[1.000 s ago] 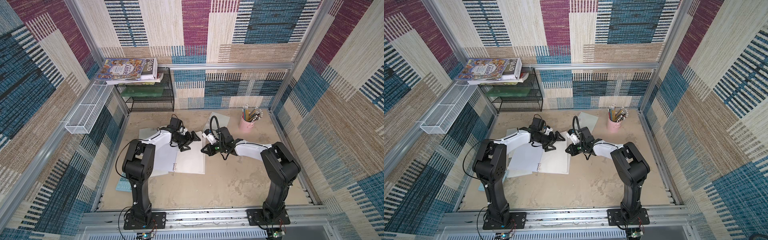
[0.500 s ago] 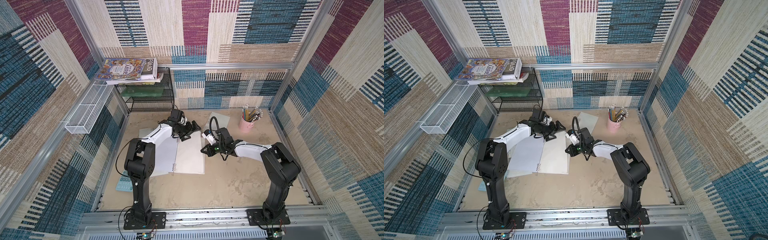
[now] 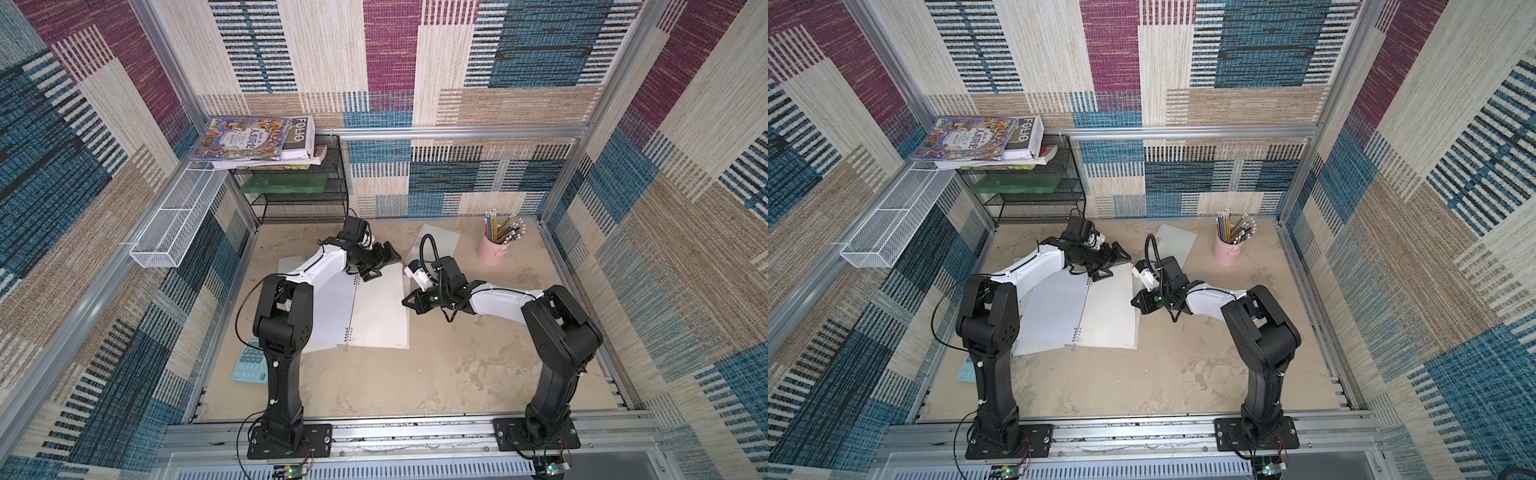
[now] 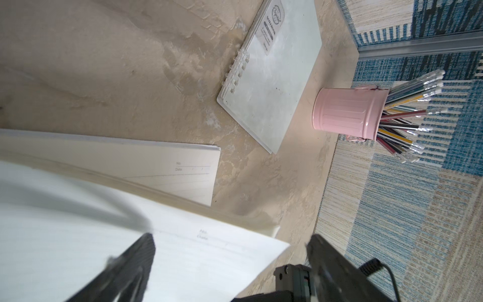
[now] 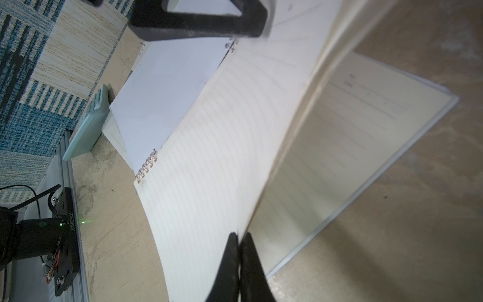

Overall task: Tear off pages from different notebooks
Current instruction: Tear off the paper from the notebook.

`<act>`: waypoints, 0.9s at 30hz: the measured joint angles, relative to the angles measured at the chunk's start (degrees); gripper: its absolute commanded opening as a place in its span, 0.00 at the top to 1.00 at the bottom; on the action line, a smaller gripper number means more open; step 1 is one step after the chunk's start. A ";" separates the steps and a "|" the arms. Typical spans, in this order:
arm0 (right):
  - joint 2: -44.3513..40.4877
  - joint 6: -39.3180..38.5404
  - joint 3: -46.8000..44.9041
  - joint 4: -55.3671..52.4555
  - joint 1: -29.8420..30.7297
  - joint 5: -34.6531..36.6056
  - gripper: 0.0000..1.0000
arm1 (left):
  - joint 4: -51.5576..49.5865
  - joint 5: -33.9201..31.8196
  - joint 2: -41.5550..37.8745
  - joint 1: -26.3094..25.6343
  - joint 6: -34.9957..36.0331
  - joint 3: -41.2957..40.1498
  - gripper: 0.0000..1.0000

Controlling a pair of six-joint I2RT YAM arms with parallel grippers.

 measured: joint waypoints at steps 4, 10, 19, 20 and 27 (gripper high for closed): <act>-0.37 -0.07 -0.15 0.00 0.11 0.17 0.94 | -1.49 0.02 1.33 -0.33 0.83 2.29 0.09; -0.48 -0.07 -0.42 0.11 0.11 0.50 0.94 | -2.95 1.40 2.32 -0.50 1.29 2.62 0.26; -0.48 -0.07 -0.57 0.37 0.04 0.59 0.94 | -2.95 1.90 2.01 -0.48 1.49 1.88 0.36; -0.48 -0.09 -0.57 0.37 0.04 0.61 0.94 | -3.10 1.95 2.08 -0.48 1.46 2.08 0.34; -0.48 -0.39 -0.74 0.39 0.09 0.81 0.94 | -3.82 1.90 2.16 -0.48 1.70 4.02 0.23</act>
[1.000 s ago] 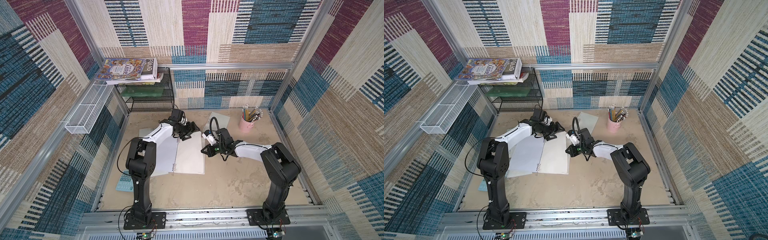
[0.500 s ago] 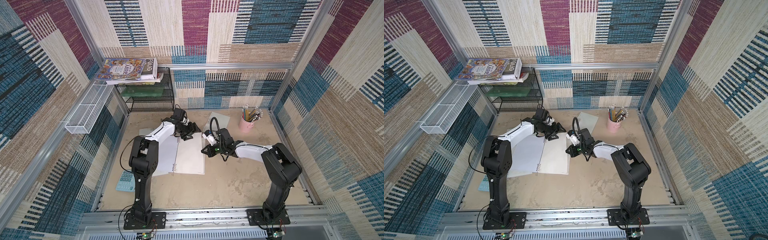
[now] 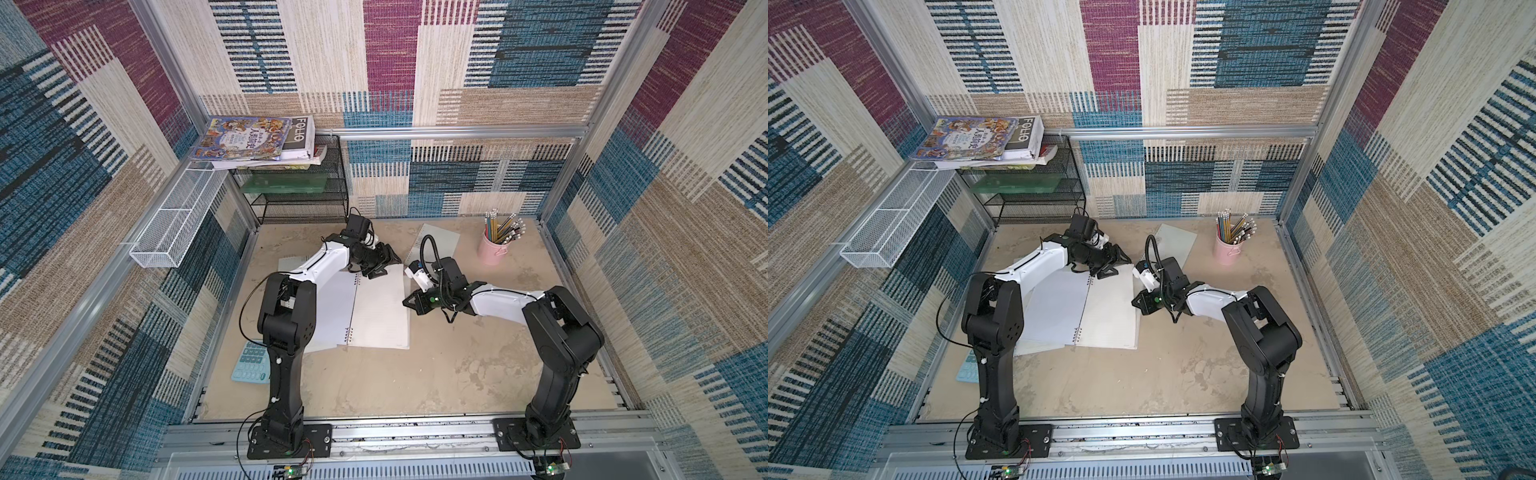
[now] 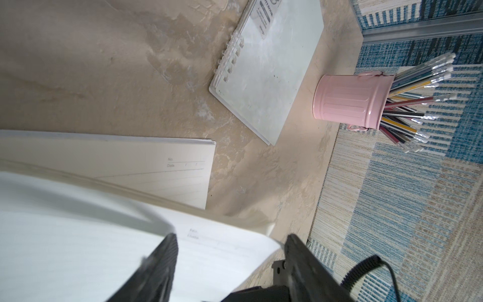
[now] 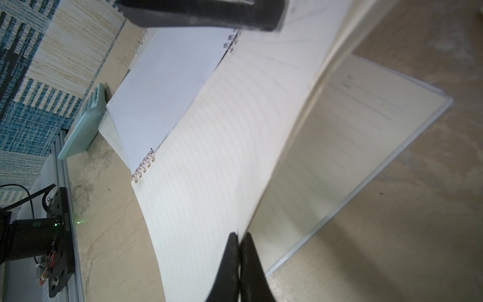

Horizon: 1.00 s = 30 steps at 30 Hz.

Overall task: Tear off pages from different notebooks
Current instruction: Tear off the paper from the notebook.

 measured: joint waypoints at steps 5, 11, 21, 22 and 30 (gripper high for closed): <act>0.00 -0.07 0.00 0.00 0.07 0.11 0.95 | -0.81 0.00 0.68 0.00 0.42 1.92 0.19; 0.00 -0.07 -0.02 0.02 0.09 0.28 0.94 | -3.39 -0.07 2.43 -0.04 1.25 3.23 0.31; -0.20 -1.33 0.24 -0.48 0.66 2.01 0.95 | -8.63 -0.22 4.85 -0.39 3.34 8.28 0.20; -0.22 -1.51 0.26 -0.52 0.70 2.25 0.95 | -9.22 -0.22 5.27 -0.39 3.50 9.03 0.20; -0.44 -2.19 0.26 -0.85 0.74 3.58 0.95 | -11.87 -0.22 6.01 -0.50 4.52 10.27 0.51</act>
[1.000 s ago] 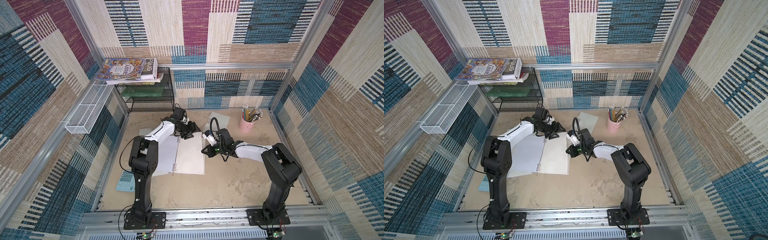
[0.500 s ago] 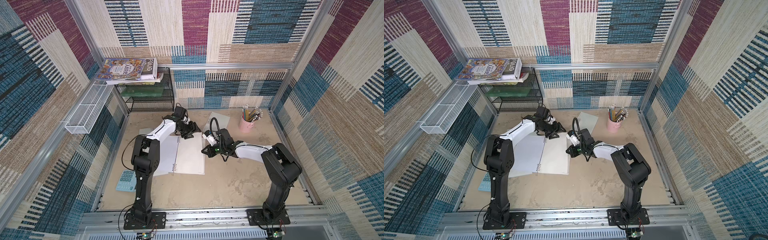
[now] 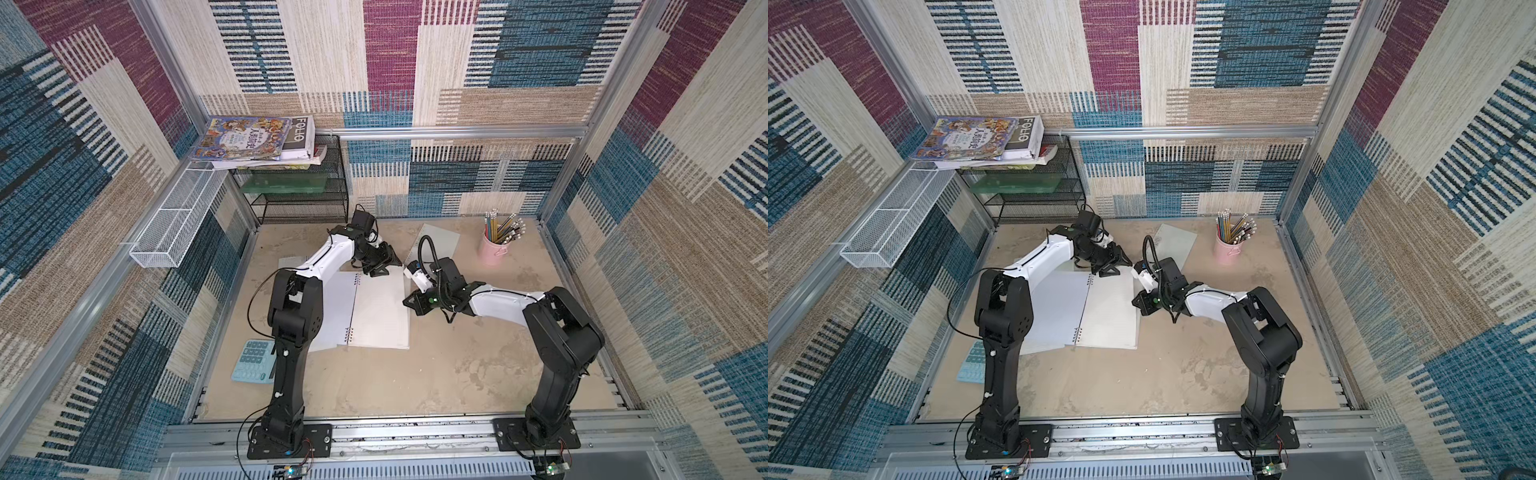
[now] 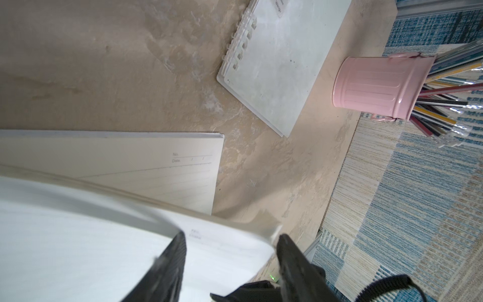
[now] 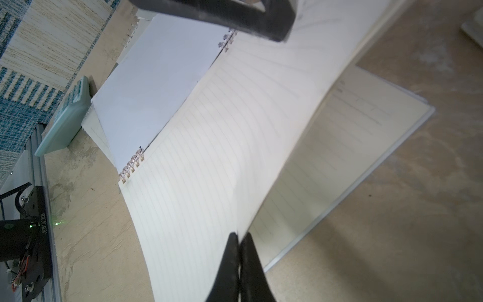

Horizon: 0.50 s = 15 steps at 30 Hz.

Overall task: Tear off pages from different notebooks
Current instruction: Tear off the paper from the notebook.

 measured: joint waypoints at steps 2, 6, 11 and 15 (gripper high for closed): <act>0.00 -0.07 0.00 0.00 0.00 0.26 0.95 | -0.28 0.02 0.00 0.00 0.39 -0.11 0.52; 0.00 -0.70 0.04 -0.39 0.42 1.14 0.95 | -0.98 0.00 0.20 0.04 0.52 0.42 0.40; -0.17 -2.73 0.79 -1.86 1.40 3.80 0.95 | -2.86 -0.02 1.03 0.07 0.96 3.26 0.38; -0.20 -4.00 1.07 -2.64 1.84 5.44 0.95 | -4.15 0.02 2.21 0.04 1.51 5.70 0.51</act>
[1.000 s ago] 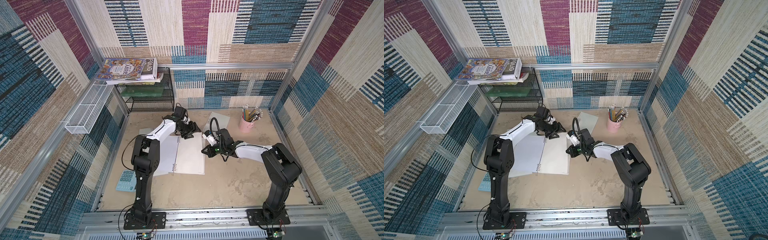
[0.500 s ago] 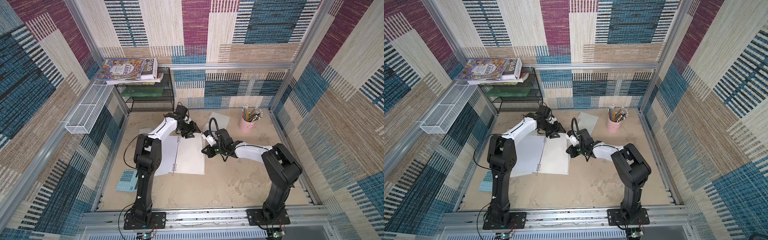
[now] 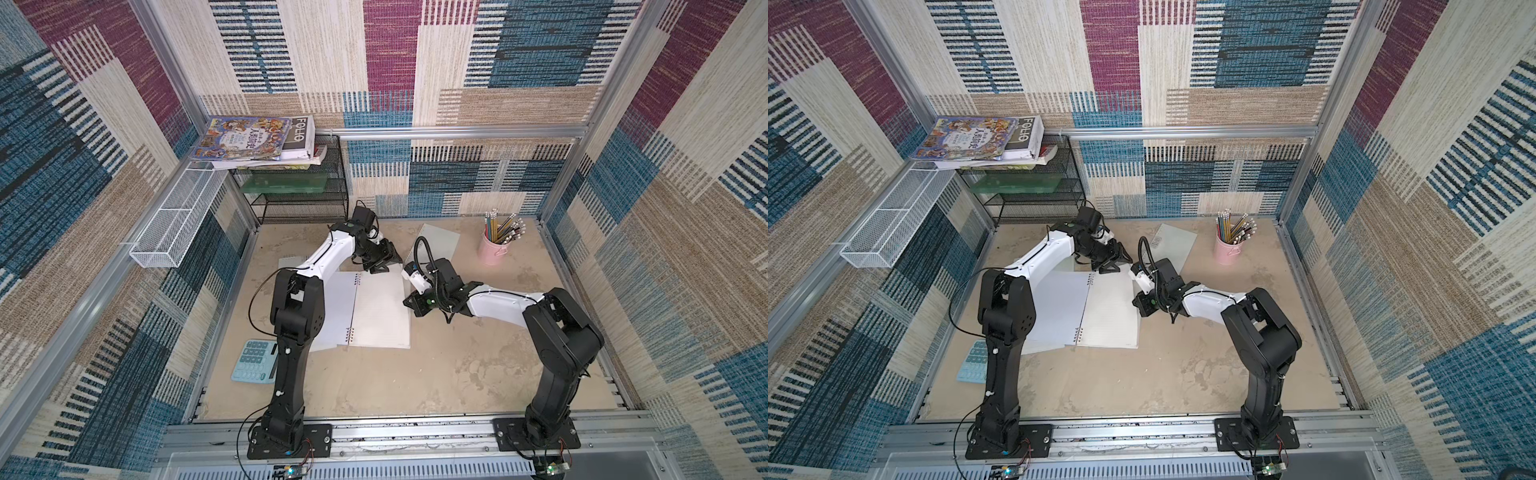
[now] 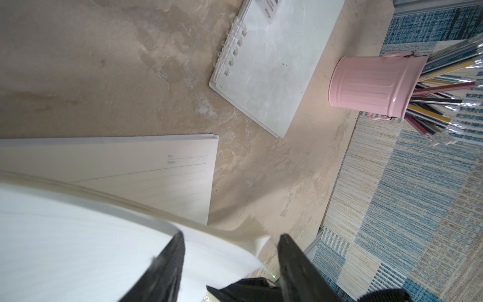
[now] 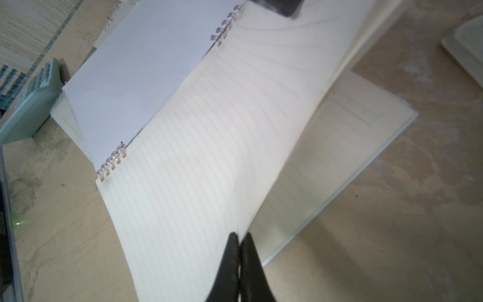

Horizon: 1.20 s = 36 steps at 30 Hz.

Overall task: Tear off pages from different notebooks
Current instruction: Tear off the paper from the notebook.

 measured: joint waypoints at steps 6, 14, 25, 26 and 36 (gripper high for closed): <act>-0.07 -1.16 0.31 -1.01 0.63 2.73 0.95 | -1.92 0.00 0.68 0.00 0.94 0.70 0.62; -0.07 -3.26 1.05 -2.32 2.16 7.06 0.95 | -3.04 0.15 0.85 0.07 1.33 0.98 0.72; -0.24 -6.08 1.46 -4.22 2.69 12.13 0.56 | -4.11 0.44 0.83 0.48 2.21 1.31 1.00; -0.63 -5.97 1.29 -4.44 2.14 11.63 0.51 | -4.33 0.46 0.50 0.66 2.23 0.81 1.00; -7.76 -0.98 -3.72 1.88 -5.29 -6.60 0.36 | -0.68 6.58 -6.21 2.51 5.01 -7.98 1.00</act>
